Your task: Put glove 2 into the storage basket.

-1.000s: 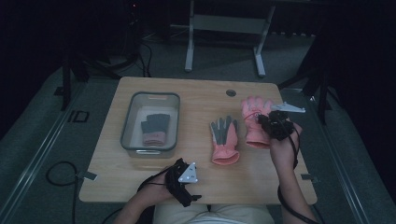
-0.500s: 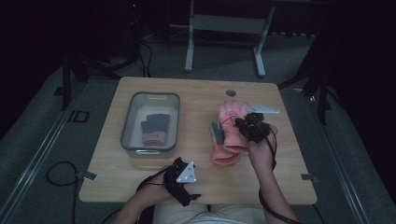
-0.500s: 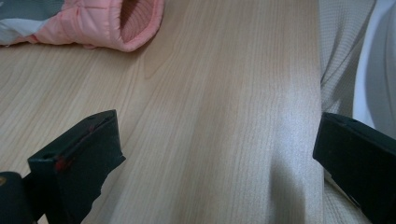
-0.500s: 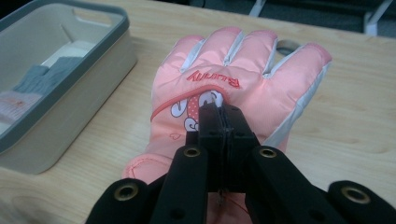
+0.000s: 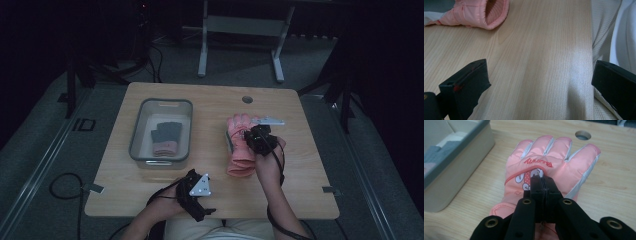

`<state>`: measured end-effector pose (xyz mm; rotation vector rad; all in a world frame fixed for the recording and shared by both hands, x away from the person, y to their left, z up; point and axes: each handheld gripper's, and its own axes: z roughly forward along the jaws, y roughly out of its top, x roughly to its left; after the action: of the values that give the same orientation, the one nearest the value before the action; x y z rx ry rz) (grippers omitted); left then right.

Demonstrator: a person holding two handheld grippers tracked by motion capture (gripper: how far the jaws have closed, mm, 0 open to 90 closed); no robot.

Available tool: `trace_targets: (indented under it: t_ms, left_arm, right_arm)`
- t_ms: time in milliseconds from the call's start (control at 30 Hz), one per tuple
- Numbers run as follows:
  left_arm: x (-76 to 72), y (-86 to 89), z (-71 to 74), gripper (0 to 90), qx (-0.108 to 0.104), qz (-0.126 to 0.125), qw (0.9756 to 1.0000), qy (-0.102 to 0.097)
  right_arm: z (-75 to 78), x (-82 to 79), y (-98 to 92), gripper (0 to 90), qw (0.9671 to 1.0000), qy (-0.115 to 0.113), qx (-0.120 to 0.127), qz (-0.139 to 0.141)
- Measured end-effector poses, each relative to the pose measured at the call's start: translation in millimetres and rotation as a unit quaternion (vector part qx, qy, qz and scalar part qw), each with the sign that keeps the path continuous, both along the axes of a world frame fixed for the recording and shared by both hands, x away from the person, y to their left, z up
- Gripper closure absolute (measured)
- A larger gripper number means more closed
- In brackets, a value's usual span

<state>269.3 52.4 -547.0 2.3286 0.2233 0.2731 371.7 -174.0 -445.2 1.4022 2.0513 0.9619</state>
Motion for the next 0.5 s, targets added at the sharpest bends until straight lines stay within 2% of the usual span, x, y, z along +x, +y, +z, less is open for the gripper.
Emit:
trace_targets:
  t_ms: [167, 300, 500]
  left_arm:
    - [-0.2, -0.5, -1.1, 0.7, 0.003, -0.002, 1.0, 0.002]
    - [0.5, -0.6, -1.5, 0.7, 0.005, -0.004, 1.0, 0.002]
    - [-0.6, -3.4, -3.6, 0.7, 0.011, -0.009, 0.9999, 0.005]
  right_arm:
    - [-16.8, 6.7, 1.6, 88.4, 0.9997, 0.024, -0.006, -0.01]
    - [-27.3, 9.4, 1.5, 88.4, 0.9993, 0.031, -0.014, -0.015]
    - [-38.7, 14.2, 2.7, 88.1, 0.999, 0.043, -0.01, -0.012]
